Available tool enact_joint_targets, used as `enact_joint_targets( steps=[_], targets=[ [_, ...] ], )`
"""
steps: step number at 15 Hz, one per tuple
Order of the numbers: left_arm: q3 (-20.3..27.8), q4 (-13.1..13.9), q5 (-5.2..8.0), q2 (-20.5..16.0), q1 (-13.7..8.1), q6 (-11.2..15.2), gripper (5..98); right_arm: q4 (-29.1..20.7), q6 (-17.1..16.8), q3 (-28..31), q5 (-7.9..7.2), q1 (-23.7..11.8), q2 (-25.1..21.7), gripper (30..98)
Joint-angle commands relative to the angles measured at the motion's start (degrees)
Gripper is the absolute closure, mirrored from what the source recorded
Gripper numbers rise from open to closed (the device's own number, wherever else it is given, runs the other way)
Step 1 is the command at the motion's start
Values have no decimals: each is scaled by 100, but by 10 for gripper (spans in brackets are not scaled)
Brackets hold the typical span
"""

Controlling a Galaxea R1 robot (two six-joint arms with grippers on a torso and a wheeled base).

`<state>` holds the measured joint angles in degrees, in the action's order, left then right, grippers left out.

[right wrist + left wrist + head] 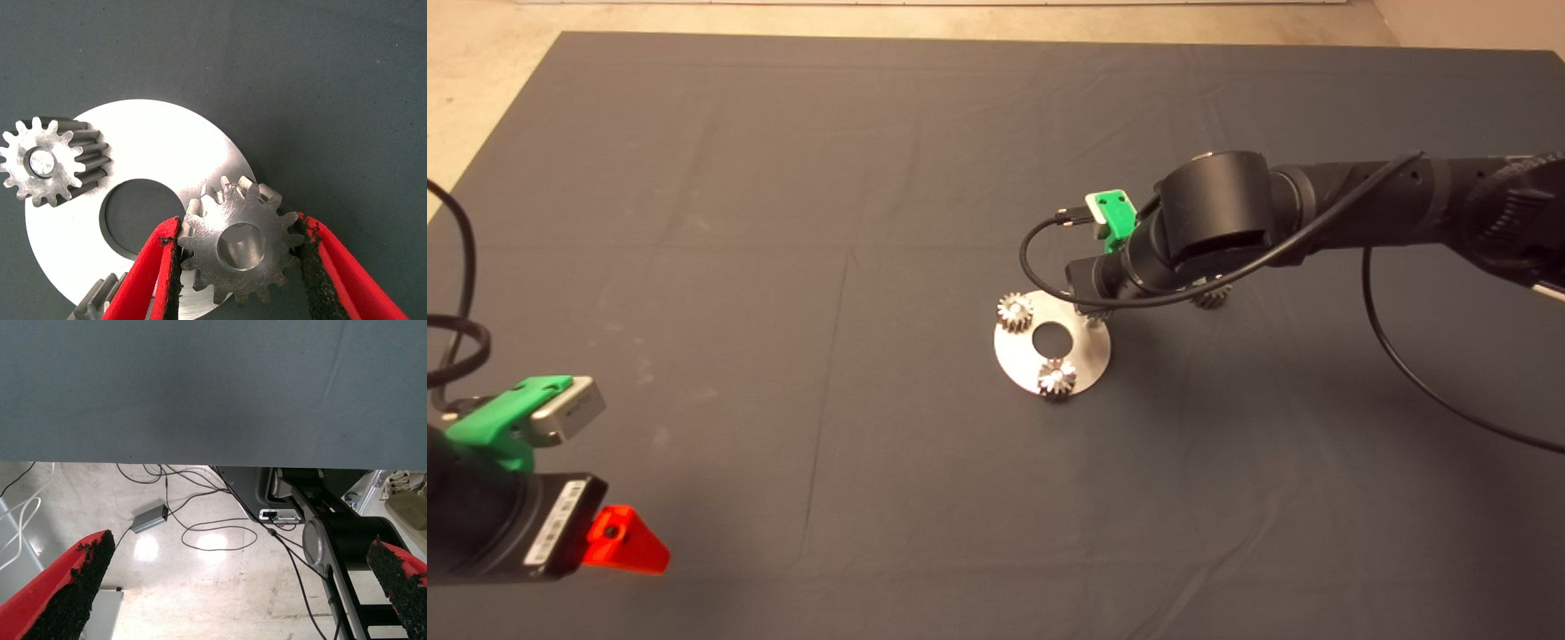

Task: Remove an incorrectly installed larger gear and replace it with the correct smaller gear

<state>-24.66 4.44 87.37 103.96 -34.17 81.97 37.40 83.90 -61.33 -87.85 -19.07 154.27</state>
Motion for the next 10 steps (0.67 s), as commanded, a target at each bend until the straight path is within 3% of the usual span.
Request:
enact_joint_targets(
  steps=[1,10],
  targets=[
    [-20,-39,763,-38,-46,-40,54,-302,48,9,-716,-194,-24,891],
    [-20,-48,763,-38,-46,-32,54,-321,13,79,-716,-194,-41,892]
  ],
)
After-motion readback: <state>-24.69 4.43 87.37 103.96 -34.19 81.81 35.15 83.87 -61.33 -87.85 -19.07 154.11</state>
